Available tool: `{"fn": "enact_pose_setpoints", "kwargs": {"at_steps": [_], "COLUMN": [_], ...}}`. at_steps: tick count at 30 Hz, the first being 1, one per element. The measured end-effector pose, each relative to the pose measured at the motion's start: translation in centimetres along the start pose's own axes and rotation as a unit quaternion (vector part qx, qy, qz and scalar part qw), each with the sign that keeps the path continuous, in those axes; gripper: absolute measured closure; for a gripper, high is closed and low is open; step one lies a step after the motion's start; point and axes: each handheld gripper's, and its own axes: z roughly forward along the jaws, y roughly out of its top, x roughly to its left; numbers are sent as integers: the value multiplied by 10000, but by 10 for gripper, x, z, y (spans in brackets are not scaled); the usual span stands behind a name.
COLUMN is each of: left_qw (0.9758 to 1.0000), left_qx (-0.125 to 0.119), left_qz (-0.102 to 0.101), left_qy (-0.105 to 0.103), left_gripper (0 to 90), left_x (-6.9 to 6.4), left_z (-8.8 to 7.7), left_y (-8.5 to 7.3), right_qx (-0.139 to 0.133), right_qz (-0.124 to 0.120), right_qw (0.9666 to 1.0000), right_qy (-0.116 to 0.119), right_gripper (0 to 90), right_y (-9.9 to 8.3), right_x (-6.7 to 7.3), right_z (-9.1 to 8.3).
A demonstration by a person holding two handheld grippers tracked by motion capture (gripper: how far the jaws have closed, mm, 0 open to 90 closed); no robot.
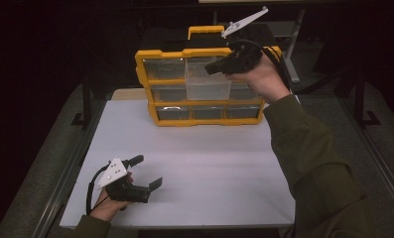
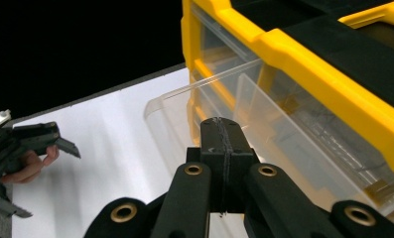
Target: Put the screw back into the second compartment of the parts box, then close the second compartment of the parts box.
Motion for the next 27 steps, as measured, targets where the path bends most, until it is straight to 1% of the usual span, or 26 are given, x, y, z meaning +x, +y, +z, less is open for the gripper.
{"fn": "enact_pose_setpoints", "kwargs": {"at_steps": [3,4,8,9,10,12,13,17,19,21,23,24,26,27], "left_qw": [10000,9999,9999,10000,10000,10000,10000,10000,10000,10000,10000,10000,10000,10000], "left_qx": [12,77,63,14,20,30,22,28,15,14,7,-2,-17,-14], "left_qz": [46,117,100,-15,-12,-3,-7,17,-17,-9,-15,-43,-34,10], "left_qy": [-2,4,5,21,27,34,36,43,45,41,44,45,49,46], "left_gripper": [0,0,0,0,0,0,0,0,0,0,0,0,0,0], "left_x": [0,0,0,-1,0,0,0,0,0,0,0,0,0,1], "left_z": [0,-1,-1,-1,-1,-1,-2,-2,-1,-1,-1,-1,0,0], "left_y": [0,0,0,0,-1,-1,-1,-1,-1,-1,-1,-1,-1,0], "right_qx": [-6,-22,-50,-50,-106,-117,-108,-128,-112,-99,-73,-72,-38,-40], "right_qz": [-35,-40,7,7,12,-43,-126,-104,-97,-162,-99,-138,-117,-123], "right_qw": [10000,10000,9999,9999,9997,9996,9996,9994,9994,9994,9996,9996,9997,9997], "right_qy": [51,64,147,147,211,253,248,313,316,279,267,246,234,225], "right_gripper": [893,893,892,892,893,892,893,893,893,893,893,893,893,893], "right_y": [-2,-3,-5,-5,-11,-14,-16,-24,-27,-29,-31,-31,-32,-33], "right_x": [4,5,9,9,14,16,16,19,20,19,19,18,18,18], "right_z": [-3,-4,-6,-6,-8,-9,-10,-10,-8,-6,-6,-5,-4,-3]}}
